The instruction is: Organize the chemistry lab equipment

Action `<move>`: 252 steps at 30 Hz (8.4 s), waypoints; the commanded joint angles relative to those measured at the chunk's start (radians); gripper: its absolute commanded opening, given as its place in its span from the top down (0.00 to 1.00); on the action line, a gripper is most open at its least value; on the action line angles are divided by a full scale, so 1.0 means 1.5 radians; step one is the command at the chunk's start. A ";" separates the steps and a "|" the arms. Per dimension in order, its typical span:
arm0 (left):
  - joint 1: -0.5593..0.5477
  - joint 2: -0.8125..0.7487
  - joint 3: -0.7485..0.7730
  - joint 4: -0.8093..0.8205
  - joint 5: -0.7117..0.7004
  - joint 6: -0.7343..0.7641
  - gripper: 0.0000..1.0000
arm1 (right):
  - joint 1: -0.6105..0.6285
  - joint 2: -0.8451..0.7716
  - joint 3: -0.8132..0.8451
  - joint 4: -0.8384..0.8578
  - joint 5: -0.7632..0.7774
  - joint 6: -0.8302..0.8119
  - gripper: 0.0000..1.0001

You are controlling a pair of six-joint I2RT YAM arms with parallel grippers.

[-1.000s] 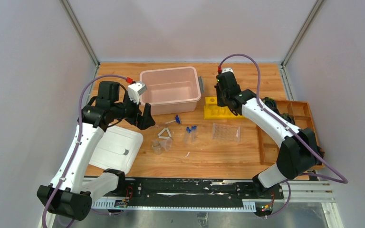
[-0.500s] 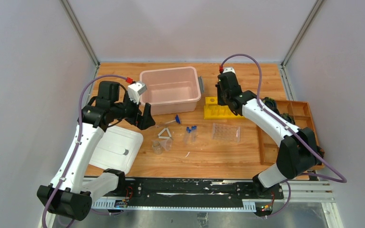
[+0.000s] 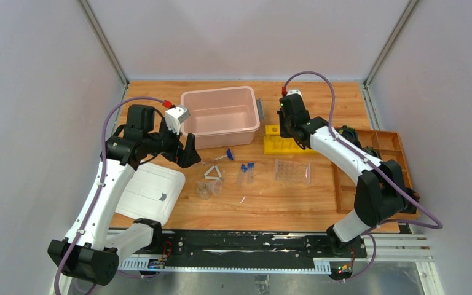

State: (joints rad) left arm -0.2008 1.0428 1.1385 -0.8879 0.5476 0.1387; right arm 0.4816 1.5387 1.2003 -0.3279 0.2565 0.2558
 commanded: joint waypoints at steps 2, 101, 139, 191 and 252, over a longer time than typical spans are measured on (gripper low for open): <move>-0.004 -0.009 0.005 0.005 0.001 0.002 0.00 | -0.011 0.012 -0.011 0.015 0.001 0.010 1.00; -0.004 -0.057 0.006 0.005 -0.016 0.019 0.00 | 0.225 0.183 -0.019 -0.053 0.005 0.277 0.73; -0.004 -0.075 -0.017 0.044 0.146 -0.037 0.00 | 0.332 -0.137 -0.067 0.103 -0.017 0.342 1.00; -0.004 -0.105 -0.073 0.040 0.216 0.113 0.99 | 0.317 0.074 0.332 -0.081 -0.431 0.288 0.56; -0.004 -0.050 -0.023 0.004 0.034 0.038 0.00 | 0.096 -0.079 -0.103 -0.123 0.021 0.076 1.00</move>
State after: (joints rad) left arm -0.2047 0.9607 1.0702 -0.8742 0.5976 0.2008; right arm 0.6380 1.4124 1.0760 -0.5613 0.2626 0.3637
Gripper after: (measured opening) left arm 0.996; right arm 0.186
